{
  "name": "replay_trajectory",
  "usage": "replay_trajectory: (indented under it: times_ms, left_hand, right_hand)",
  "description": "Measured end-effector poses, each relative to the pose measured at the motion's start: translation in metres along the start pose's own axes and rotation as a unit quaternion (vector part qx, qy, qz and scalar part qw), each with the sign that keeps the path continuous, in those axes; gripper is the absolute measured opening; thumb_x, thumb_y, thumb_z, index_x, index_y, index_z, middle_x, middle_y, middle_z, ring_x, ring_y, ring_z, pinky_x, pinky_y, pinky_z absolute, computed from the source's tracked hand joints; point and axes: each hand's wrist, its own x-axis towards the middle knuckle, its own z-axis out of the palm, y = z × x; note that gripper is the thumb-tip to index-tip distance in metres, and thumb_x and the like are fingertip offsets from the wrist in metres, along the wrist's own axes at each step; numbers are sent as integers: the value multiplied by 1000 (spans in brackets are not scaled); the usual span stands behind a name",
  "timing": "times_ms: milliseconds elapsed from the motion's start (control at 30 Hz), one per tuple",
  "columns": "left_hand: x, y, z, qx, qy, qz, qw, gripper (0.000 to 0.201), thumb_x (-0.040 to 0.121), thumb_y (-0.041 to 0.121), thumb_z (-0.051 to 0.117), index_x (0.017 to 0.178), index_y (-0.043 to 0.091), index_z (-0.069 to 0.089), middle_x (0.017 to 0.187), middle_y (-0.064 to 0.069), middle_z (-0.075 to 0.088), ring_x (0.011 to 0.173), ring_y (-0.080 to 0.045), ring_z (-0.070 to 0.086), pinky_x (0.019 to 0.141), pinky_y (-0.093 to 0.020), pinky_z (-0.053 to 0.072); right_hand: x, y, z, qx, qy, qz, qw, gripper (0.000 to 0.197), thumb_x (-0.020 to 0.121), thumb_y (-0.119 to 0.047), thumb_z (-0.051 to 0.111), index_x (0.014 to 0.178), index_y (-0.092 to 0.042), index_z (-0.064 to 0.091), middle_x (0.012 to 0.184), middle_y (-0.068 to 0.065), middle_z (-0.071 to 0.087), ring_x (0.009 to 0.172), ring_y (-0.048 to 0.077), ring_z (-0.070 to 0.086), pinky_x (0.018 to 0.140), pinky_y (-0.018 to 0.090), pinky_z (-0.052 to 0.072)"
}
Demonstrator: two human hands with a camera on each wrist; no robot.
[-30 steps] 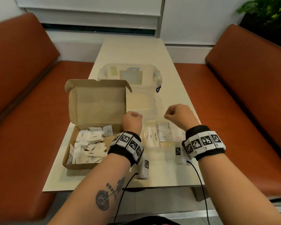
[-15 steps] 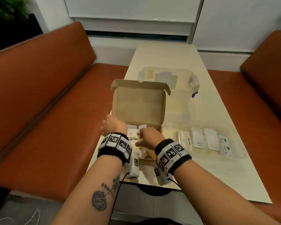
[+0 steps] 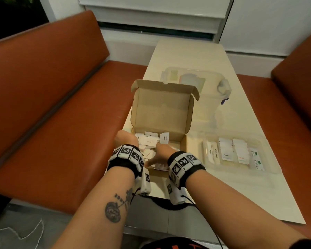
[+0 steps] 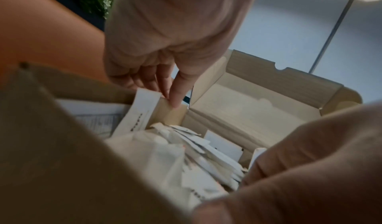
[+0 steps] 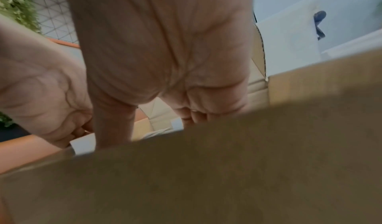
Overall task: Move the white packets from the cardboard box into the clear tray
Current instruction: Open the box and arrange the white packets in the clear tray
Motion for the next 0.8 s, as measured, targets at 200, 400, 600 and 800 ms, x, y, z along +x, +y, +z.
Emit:
replay_trajectory:
  times_ms: [200, 400, 600, 800]
  left_hand:
    - [0, -1, 2, -1, 5, 10, 1000, 23, 96, 3, 46, 111, -7, 60, 116, -23, 62, 107, -36, 60, 84, -39, 49]
    - [3, -2, 3, 0, 4, 10, 1000, 22, 95, 4, 48, 108, -6, 61, 114, -22, 63, 105, -37, 60, 83, -40, 50]
    - [3, -3, 5, -7, 10, 9, 1000, 21, 95, 5, 49, 107, -6, 62, 113, -22, 64, 104, -37, 60, 82, -40, 49]
    - [4, -4, 7, -5, 15, 5, 1000, 23, 95, 1, 46, 108, -8, 62, 114, -23, 63, 105, -37, 60, 80, -39, 49]
  right_hand:
    - [3, 0, 1, -30, -11, -26, 999, 52, 75, -30, 77, 113, -7, 50, 102, 9, 53, 89, 20, 47, 73, 30, 43]
    - [2, -1, -1, 55, -38, -23, 997, 62, 74, -18, 79, 124, -7, 44, 104, 10, 56, 81, 21, 56, 71, 33, 53]
    - [-1, 2, 0, 50, -62, -33, 996, 40, 80, -21, 73, 113, -4, 58, 79, 5, 59, 65, 20, 57, 56, 27, 51]
    - [-1, 13, -7, 152, -46, -26, 987, 40, 79, -6, 73, 117, -9, 62, 98, 11, 67, 65, 19, 64, 55, 26, 58]
